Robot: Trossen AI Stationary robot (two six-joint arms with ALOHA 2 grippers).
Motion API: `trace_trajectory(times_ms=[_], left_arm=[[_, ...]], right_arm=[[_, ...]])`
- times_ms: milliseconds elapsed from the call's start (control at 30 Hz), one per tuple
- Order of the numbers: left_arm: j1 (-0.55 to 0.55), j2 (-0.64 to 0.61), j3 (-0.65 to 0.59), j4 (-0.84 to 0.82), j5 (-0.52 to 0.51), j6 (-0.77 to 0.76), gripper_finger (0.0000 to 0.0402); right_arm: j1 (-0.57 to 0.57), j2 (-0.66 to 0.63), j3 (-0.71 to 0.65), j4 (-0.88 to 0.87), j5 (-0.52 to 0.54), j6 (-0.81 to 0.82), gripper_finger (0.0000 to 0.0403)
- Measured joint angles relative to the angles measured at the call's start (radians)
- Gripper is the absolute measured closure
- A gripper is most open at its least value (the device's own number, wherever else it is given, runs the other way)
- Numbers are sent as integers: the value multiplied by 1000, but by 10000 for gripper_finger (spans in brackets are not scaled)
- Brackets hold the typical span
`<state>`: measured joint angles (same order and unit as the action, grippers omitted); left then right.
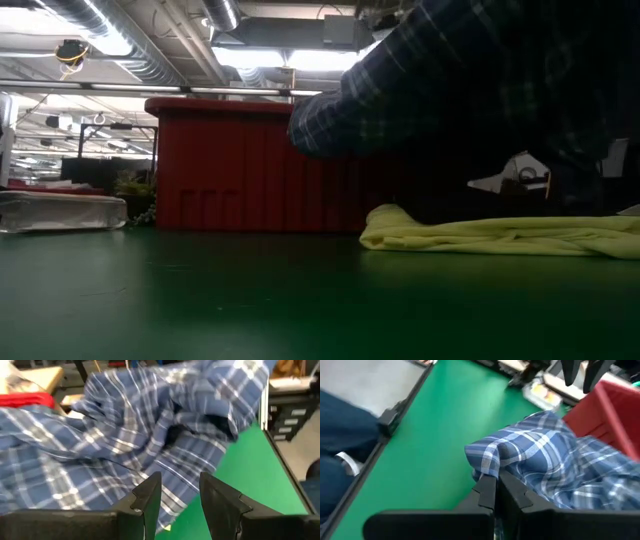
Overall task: Fold Laundry from Bin
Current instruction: Fold the blue shirt
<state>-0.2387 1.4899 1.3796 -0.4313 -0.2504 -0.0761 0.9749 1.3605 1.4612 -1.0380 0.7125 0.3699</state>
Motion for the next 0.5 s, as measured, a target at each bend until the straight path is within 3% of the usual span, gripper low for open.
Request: trace_trajectory(times_ms=[233,500], left_arm=[[-17,129,0,29,-21,0,273],[-18,200,0,90,-28,0,273]], right_arm=[[0,0,0,-11,-138,0,395],[0,0,0,-11,-155,0,395]])
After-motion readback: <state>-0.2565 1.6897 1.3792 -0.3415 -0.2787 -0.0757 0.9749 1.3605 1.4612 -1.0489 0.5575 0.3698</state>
